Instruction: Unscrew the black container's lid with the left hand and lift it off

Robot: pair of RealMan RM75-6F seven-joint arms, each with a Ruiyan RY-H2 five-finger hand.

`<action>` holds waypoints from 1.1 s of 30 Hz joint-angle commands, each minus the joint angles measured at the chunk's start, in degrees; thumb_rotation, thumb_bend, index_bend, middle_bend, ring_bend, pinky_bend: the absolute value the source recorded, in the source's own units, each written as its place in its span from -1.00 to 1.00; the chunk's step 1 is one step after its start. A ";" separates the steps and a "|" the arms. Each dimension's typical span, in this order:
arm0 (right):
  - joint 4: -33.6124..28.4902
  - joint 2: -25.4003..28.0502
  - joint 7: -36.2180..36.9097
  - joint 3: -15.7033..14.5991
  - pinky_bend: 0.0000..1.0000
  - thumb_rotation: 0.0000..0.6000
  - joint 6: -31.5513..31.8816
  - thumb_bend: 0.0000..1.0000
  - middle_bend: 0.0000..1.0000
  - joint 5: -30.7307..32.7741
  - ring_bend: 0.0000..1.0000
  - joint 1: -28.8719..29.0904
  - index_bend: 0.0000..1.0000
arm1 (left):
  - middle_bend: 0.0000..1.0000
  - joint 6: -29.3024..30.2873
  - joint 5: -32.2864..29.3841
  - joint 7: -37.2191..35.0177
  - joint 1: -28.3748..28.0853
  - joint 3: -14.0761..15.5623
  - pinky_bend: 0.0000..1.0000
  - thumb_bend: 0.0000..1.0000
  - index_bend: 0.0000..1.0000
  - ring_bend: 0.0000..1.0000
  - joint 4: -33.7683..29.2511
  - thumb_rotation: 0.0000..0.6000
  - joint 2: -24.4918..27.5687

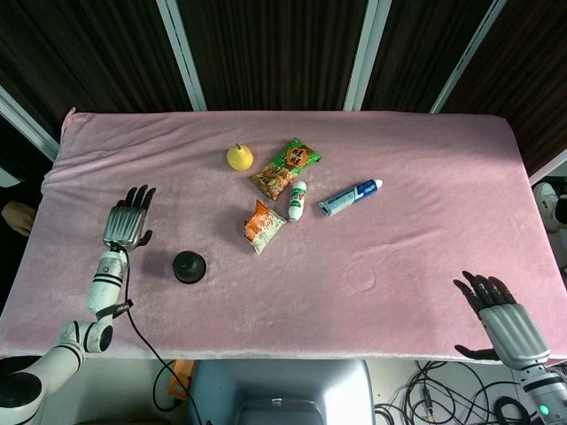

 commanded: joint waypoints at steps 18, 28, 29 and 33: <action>-0.17 0.07 -0.29 -0.01 -0.65 1.00 0.57 -0.80 -1.00 0.19 -1.00 -0.37 -1.00 | -0.93 1.93 1.23 -0.06 0.17 -0.09 -0.37 -0.37 -0.92 -0.89 -5.04 1.00 2.41; -0.30 0.20 -0.25 0.04 -0.65 1.00 -0.57 -0.80 -1.00 0.53 -1.00 0.22 -1.00 | -0.93 5.02 2.04 -1.56 6.23 1.85 -0.35 -0.38 -0.89 -0.90 -38.63 1.00 19.05; -0.31 0.20 -0.29 0.06 -0.65 1.00 -0.73 -0.80 -1.00 0.63 -1.00 0.29 -1.00 | -0.93 5.28 2.28 -1.04 6.60 2.29 -0.35 -0.38 -0.89 -0.90 -40.46 1.00 19.97; -0.36 0.22 -0.55 0.06 -0.65 1.00 -1.30 -0.80 -1.00 1.02 -1.00 0.50 -1.00 | -0.94 6.68 3.46 -1.15 8.05 3.66 -0.35 -0.38 -0.89 -0.90 -46.43 1.00 22.63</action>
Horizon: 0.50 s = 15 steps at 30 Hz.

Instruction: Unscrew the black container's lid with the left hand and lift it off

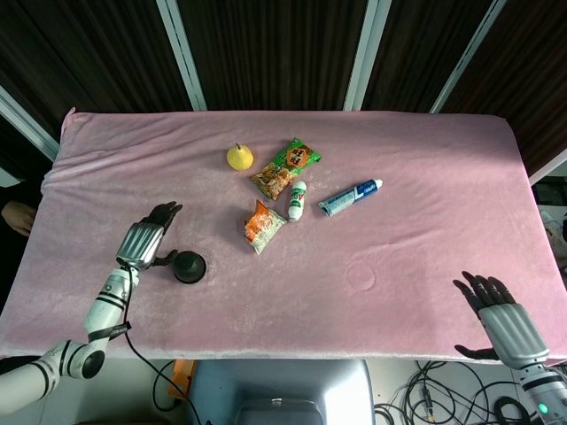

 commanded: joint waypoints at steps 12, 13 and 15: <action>-0.22 -0.16 -0.77 -0.10 -0.65 1.00 -0.73 -0.80 -1.00 0.50 -1.00 0.25 -1.00 | -0.99 2.61 4.53 -3.61 4.18 4.89 -0.42 -0.38 -0.92 -0.96 -7.52 1.00 5.43; -0.23 -0.19 -0.83 -0.12 -0.65 1.00 -0.80 -0.80 -1.00 0.53 -1.00 0.27 -1.00 | -1.00 2.39 4.49 -3.91 4.20 5.03 -0.43 -0.38 -0.92 -0.97 -6.84 1.00 5.13; -0.28 -0.17 -0.90 -0.13 -0.65 1.00 -0.86 -0.80 -1.00 0.60 -1.00 0.29 -1.00 | -1.00 2.04 4.79 -4.70 4.36 5.61 -0.44 -0.37 -0.92 -0.99 -5.70 1.00 4.60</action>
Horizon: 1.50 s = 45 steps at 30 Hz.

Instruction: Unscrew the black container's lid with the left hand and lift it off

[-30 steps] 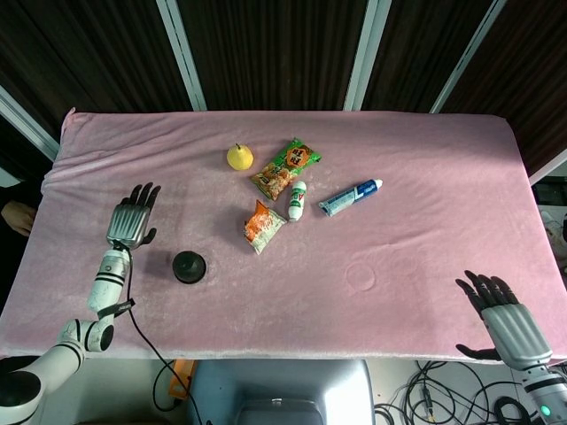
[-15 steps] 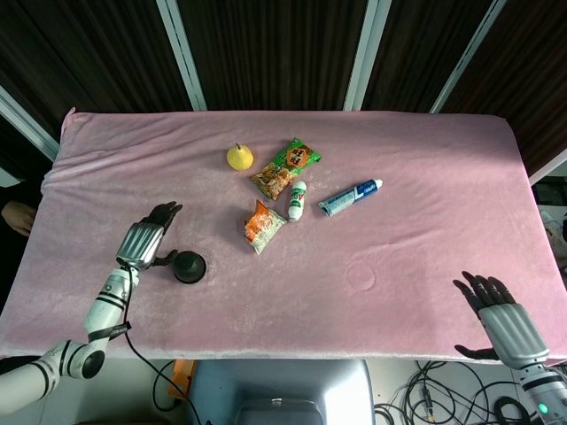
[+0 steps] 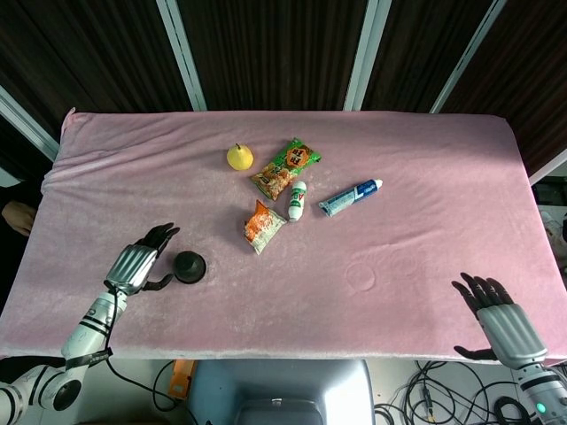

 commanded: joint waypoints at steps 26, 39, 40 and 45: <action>-0.27 -0.15 -0.90 -0.27 -0.65 1.00 -1.41 -0.80 -1.00 0.74 -1.00 0.55 -1.00 | -1.00 -3.36 1.47 -8.63 0.07 1.96 -0.48 -0.37 -0.76 -0.99 14.18 1.00 -9.29; -0.31 -0.15 -1.21 -0.28 -0.65 1.00 -1.52 -0.80 -1.00 1.09 -1.00 0.60 -1.00 | -0.95 -3.25 2.35 -14.44 -0.11 1.56 -0.45 -0.37 -0.73 -0.91 14.98 1.00 -11.55; -0.33 -0.16 -1.25 -0.26 -0.65 1.00 -1.59 -0.80 -1.00 1.14 -1.00 0.64 -1.00 | -0.95 -3.41 2.44 -15.01 -0.20 1.53 -0.45 -0.37 -0.73 -0.90 14.65 1.00 -11.38; -0.40 -0.18 -1.42 -0.22 -0.65 1.00 -1.98 -0.80 -1.00 1.47 -1.00 0.82 -1.00 | -0.94 -3.69 3.46 -17.73 -0.55 1.80 -0.45 -0.37 -0.73 -0.90 13.20 1.00 -10.94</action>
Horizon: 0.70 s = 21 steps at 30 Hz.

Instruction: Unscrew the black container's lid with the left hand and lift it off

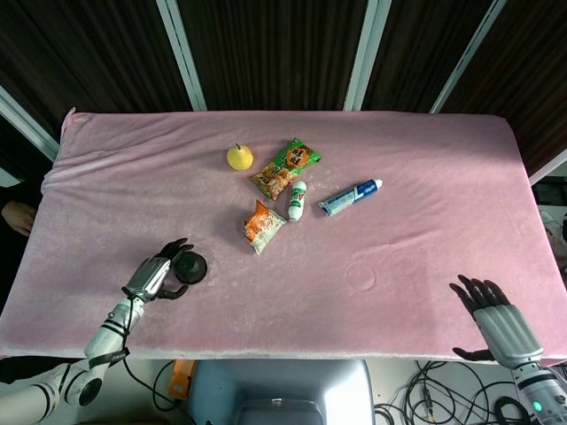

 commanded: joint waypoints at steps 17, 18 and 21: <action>-0.08 0.33 0.33 0.07 -0.65 1.00 -0.03 -0.80 -1.00 0.32 -1.00 0.12 -1.00 | -0.72 -1.02 -0.11 -6.33 -1.01 -0.67 -0.45 -0.38 -0.69 -0.64 4.14 1.00 -4.54; -0.05 0.32 0.35 0.08 -0.65 1.00 -0.01 -0.80 -1.00 0.33 -1.00 0.12 -1.00 | -0.66 -0.69 -0.28 -6.22 -0.88 -0.81 -0.44 -0.38 -0.65 -0.58 5.10 1.00 -5.12; -0.04 0.33 0.34 0.05 -0.65 1.00 -0.01 -0.80 -1.00 0.30 -1.00 0.11 -1.00 | -0.49 0.08 -0.52 -6.63 -0.56 -1.11 -0.35 -0.38 -0.51 -0.43 7.32 1.00 -6.39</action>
